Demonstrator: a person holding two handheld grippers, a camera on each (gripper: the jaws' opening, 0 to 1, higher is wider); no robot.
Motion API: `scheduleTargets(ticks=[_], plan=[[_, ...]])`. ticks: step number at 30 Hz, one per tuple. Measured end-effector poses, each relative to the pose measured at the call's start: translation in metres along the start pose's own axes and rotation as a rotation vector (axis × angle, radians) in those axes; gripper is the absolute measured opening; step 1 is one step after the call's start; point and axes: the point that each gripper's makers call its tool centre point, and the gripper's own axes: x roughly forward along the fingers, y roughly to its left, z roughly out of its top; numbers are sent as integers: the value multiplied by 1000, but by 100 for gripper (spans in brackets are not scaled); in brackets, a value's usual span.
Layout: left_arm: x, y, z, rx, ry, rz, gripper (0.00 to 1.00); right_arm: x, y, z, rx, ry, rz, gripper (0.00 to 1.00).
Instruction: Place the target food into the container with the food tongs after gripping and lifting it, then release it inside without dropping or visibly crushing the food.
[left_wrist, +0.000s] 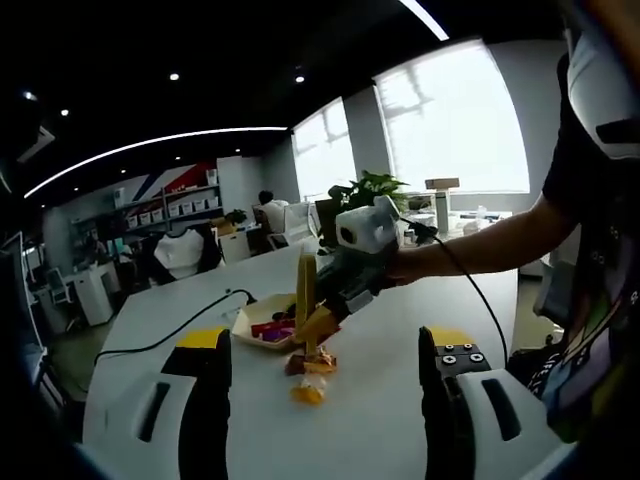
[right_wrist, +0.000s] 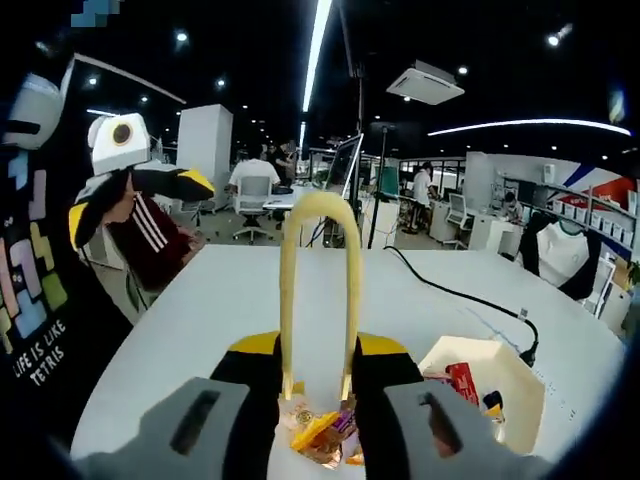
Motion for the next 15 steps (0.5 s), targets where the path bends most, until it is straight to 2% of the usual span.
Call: scheduleTargets(ticks=[3, 10, 15], plan=[[-1, 0, 0, -3, -1, 1, 81, 5, 6, -7, -2, 16, 47, 23], [-3, 5, 2, 6, 6, 0, 81, 11, 16, -12, -36, 37, 92, 24], [-2, 6, 1, 3, 9, 0, 81, 14, 25, -20, -55, 80, 139, 24]])
